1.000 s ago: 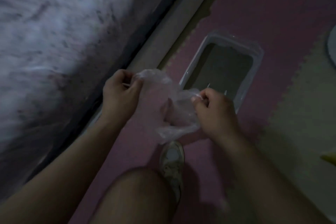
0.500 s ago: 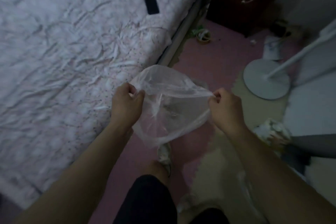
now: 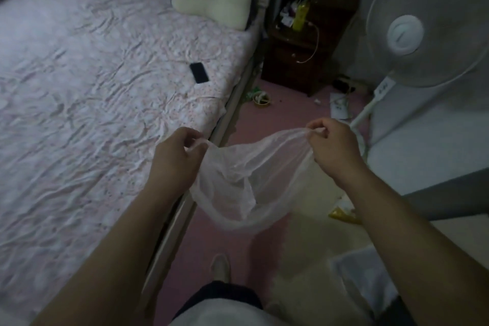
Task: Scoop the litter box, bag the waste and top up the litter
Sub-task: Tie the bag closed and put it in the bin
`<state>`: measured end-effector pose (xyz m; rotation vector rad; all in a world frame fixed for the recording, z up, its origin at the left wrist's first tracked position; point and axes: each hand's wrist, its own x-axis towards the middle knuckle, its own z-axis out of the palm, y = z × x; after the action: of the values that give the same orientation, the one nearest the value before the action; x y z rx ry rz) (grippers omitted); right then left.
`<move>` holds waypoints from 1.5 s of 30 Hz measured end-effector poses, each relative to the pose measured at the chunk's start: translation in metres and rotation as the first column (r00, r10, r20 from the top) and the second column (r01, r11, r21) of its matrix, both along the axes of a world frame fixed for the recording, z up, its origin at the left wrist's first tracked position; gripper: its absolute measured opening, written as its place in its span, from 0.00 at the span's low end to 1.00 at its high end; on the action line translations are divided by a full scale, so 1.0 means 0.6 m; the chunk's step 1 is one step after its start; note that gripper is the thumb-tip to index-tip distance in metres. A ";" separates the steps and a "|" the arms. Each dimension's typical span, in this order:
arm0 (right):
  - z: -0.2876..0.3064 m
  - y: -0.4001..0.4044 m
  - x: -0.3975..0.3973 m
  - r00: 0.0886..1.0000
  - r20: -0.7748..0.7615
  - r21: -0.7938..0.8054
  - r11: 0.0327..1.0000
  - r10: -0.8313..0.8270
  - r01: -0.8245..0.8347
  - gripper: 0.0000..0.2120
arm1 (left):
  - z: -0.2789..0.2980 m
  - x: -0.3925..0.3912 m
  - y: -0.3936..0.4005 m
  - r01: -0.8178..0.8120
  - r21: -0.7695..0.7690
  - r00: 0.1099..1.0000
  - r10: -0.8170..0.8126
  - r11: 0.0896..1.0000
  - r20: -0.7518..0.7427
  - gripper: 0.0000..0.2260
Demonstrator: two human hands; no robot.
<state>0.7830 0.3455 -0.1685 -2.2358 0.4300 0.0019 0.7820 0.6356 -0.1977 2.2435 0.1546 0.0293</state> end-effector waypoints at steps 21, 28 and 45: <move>0.096 0.021 0.037 0.994 0.030 0.267 0.959 -0.106 0.094 0.12 | 0.103 0.097 -0.064 -0.063 -0.511 0.996 0.090 0.857 0.028 0.06; 0.125 0.026 0.069 0.991 0.063 0.338 0.931 0.122 -0.136 0.08 | 0.121 0.099 -0.113 0.007 -0.499 0.995 0.043 0.866 0.088 0.07; 0.092 -0.080 0.134 0.988 0.060 0.200 0.972 -0.141 0.126 0.08 | 0.119 0.158 -0.086 -0.347 -0.633 0.884 0.467 0.692 0.026 0.10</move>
<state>0.8631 0.2974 -0.1134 -2.0034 0.5167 -0.1042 0.8768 0.5841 -0.1264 1.4969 0.4933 0.3807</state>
